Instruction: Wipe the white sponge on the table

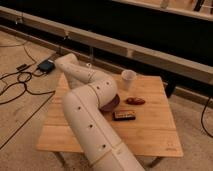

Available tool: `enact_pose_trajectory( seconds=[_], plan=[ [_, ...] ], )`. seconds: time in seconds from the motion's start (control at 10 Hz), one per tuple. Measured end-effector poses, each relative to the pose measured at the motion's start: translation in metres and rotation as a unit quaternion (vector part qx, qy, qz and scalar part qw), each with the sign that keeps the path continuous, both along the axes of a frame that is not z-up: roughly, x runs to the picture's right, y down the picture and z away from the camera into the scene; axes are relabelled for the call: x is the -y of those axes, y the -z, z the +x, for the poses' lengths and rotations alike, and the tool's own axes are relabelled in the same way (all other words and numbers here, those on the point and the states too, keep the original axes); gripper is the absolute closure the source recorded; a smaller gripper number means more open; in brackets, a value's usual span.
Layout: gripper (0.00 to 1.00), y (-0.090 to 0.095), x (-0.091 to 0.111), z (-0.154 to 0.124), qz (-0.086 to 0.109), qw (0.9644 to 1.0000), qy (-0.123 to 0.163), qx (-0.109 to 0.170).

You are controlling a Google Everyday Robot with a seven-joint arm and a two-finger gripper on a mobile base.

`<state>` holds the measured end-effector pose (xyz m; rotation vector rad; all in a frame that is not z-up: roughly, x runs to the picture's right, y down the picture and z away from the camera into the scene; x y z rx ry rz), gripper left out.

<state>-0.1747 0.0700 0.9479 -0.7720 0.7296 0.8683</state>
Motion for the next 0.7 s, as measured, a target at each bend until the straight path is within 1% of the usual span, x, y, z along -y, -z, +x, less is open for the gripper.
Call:
enact_pose_trajectory(
  seconds=[0.1, 0.2, 0.3, 0.5, 0.6, 0.7],
  plan=[
    [0.96, 0.001, -0.002, -0.016, -0.002, 0.9999, 0.005, 0.015],
    [0.96, 0.002, -0.004, -0.026, -0.005, 0.9996, 0.009, 0.026],
    [0.96, 0.006, -0.009, -0.043, -0.012, 0.9987, 0.018, 0.046],
    [0.96, 0.016, -0.018, -0.063, -0.025, 0.9965, 0.03, 0.074],
    [0.96, 0.026, -0.027, -0.075, -0.036, 0.9942, 0.04, 0.094],
    [0.96, 0.037, -0.035, -0.08, -0.048, 0.9922, 0.05, 0.104]
  ],
)
